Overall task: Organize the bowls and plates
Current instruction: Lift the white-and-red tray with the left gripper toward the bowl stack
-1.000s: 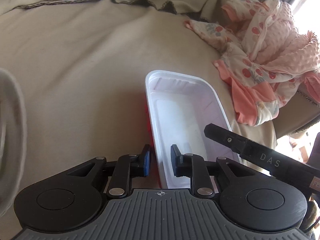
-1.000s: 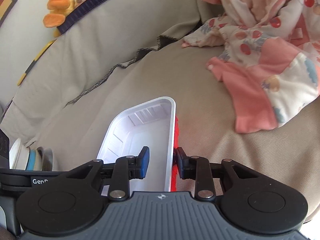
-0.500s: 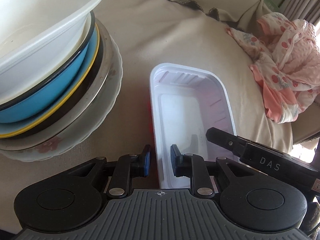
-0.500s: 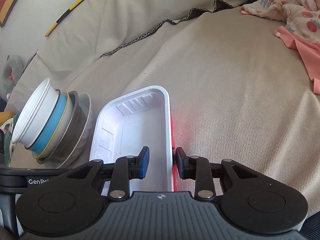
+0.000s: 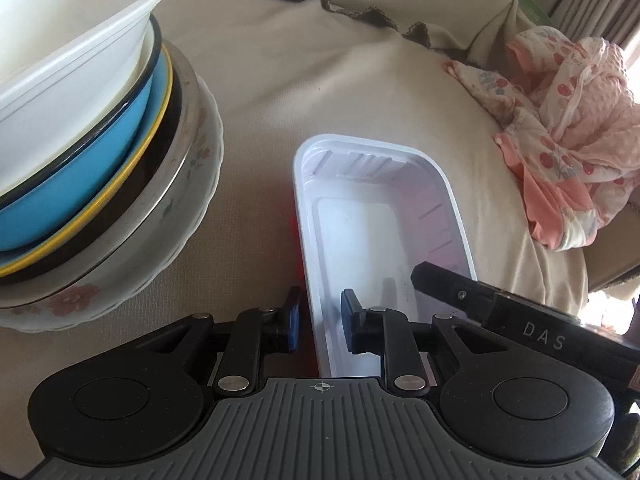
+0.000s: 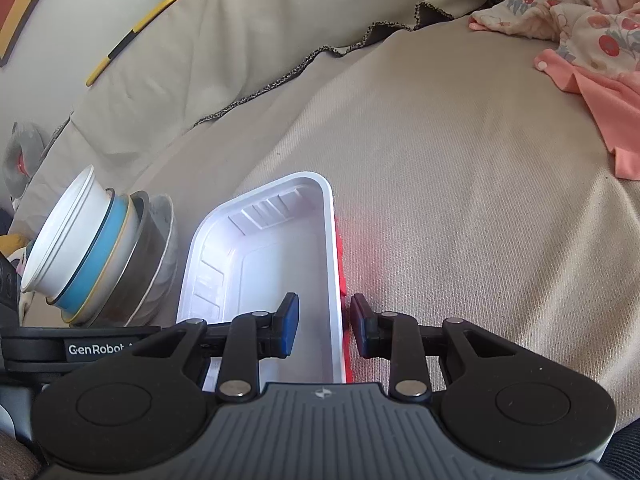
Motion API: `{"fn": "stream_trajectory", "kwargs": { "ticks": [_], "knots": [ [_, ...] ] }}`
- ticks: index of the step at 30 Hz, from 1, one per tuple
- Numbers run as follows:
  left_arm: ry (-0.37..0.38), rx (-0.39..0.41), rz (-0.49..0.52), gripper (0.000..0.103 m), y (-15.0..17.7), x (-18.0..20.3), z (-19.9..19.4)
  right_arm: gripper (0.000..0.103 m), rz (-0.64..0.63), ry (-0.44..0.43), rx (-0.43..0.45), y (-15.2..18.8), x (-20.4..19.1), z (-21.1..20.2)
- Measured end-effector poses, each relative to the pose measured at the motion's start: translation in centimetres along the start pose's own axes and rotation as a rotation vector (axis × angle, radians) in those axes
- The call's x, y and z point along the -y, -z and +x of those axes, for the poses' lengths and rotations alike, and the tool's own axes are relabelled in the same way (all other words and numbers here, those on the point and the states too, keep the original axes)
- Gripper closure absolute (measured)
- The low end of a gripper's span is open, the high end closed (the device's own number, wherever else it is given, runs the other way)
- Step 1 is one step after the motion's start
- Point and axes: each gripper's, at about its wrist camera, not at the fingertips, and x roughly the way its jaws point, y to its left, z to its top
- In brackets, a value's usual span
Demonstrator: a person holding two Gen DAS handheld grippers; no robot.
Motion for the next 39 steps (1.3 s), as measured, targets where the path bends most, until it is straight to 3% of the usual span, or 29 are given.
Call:
{"fn": "stream_trajectory", "kwargs": {
  "ticks": [4,11,17,24,28,34,39],
  "knots": [
    [-0.021,0.012,0.019,0.08,0.2,0.5,0.0,0.074,-0.061,0.085,0.035,0.2,-0.6,-0.4],
    [0.024,-0.001,-0.031,0.08,-0.1,-0.6,0.1,0.072,-0.067,0.07,0.029,0.2,-0.3,-0.2],
    [0.012,0.004,-0.016,0.081,0.0,-0.6,0.1,0.072,-0.096,0.027,0.01,0.6,-1.2,0.1],
    [-0.002,-0.012,-0.005,0.082,-0.4,-0.1,0.0,0.079,-0.104,0.049,-0.01,0.3,-1.6,0.0],
    [0.048,-0.003,-0.02,0.082,-0.4,0.0,-0.7,0.079,-0.098,0.065,0.005,0.0,-2.0,-1.1],
    [0.13,0.195,-0.018,0.084,-1.8,0.1,-7.4,0.08,-0.125,0.014,0.092,-2.1,-4.4,-5.2],
    [0.132,0.389,-0.013,0.084,-4.4,-1.5,-16.9,0.08,-0.223,-0.129,0.231,-6.1,-10.6,-9.6]
  ]
}}
